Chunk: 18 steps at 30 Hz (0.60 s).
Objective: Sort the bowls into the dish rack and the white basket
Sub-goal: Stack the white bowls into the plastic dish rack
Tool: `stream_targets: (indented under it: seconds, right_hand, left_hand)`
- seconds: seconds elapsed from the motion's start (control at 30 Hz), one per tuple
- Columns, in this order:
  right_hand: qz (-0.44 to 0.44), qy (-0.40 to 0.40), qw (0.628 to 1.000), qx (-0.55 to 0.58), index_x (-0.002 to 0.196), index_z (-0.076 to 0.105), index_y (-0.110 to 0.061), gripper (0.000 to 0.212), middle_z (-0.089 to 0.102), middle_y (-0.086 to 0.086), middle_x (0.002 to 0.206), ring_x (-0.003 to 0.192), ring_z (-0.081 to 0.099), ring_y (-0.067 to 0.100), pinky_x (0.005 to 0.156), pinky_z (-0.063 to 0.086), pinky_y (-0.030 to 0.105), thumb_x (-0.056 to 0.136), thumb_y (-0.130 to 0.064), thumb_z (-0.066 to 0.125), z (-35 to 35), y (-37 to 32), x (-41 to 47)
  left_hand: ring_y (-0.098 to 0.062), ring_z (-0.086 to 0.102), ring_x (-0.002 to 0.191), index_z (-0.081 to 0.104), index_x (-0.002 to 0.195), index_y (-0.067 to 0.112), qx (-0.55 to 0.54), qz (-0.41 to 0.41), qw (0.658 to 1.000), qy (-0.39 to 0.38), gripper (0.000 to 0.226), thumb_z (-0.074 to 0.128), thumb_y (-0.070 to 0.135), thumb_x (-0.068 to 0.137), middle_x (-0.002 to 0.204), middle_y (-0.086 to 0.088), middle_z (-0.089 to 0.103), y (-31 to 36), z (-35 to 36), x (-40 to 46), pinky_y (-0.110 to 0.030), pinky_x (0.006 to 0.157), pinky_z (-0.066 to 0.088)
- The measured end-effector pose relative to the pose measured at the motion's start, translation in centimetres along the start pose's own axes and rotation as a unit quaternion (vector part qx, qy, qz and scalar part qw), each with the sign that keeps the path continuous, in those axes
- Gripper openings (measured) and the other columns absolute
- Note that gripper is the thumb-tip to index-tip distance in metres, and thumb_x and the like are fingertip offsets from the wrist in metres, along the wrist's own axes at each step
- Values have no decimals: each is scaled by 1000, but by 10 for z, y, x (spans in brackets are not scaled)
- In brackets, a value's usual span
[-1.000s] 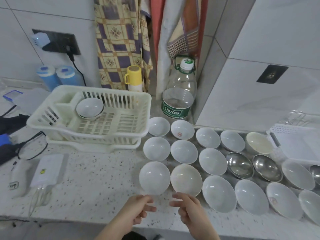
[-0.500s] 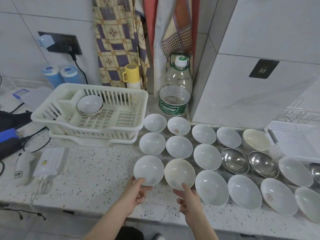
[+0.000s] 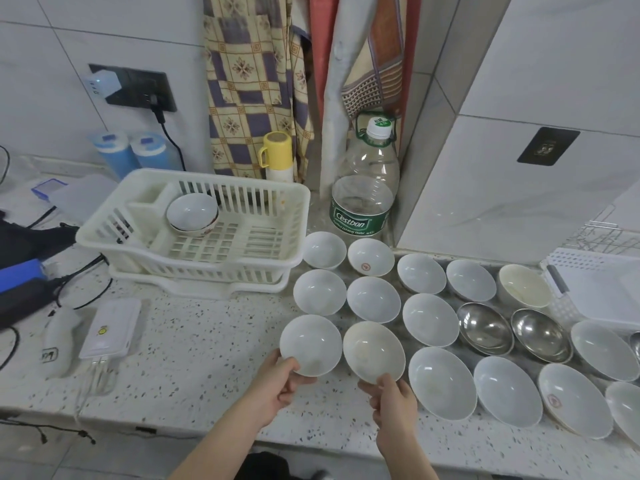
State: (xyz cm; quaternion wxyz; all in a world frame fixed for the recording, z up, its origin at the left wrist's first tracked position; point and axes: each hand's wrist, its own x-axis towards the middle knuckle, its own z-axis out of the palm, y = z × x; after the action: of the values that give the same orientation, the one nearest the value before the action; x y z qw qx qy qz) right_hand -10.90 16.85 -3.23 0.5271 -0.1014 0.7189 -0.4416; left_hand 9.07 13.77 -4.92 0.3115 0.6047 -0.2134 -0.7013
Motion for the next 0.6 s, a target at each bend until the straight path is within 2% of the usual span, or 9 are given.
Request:
stream_targets:
  seconds: [0.1,0.27,0.4,0.5,0.6]
  right_hand:
    - [-22,4,1000,9,84,50,-5,3,74,17,69,36,29,10,31,24,18,86,-7,48,10,-11,-9]
    - [-75,-4,996,38,76,47,-7,7,73,21,69,34,22,11,32,23,17,83,-4,47,36,-39,-28]
    - [-119,-22,991,56,71,45,-10,12,72,23,68,33,20,11,32,21,18,80,-2,44,64,-64,-44]
    - [-137,-46,988,63,76,51,-10,12,72,23,69,38,20,11,35,21,18,82,-2,45,90,-81,-52]
    - [-157,-68,983,66,75,48,-8,12,71,24,68,38,18,11,35,19,18,84,-2,43,119,-95,-57]
  left_hand:
    - [-7,47,40,47,123,22,23,18,999,-22,41,43,3,87,90,-25,75,23,-11,-15,-18,36,25]
    - [-14,39,50,51,121,27,41,65,996,-45,41,49,6,86,88,-25,75,73,-38,-42,-19,38,24]
    - [-17,55,59,55,121,27,9,120,992,-40,40,50,6,87,84,-24,74,111,-66,-55,-19,39,23]
    - [-8,52,40,57,117,22,-30,147,988,-29,35,47,4,88,91,-27,74,139,-90,-56,-19,38,21]
    - [-6,40,34,56,117,20,-55,159,986,-7,33,47,5,88,92,-28,74,167,-119,-52,-19,39,22]
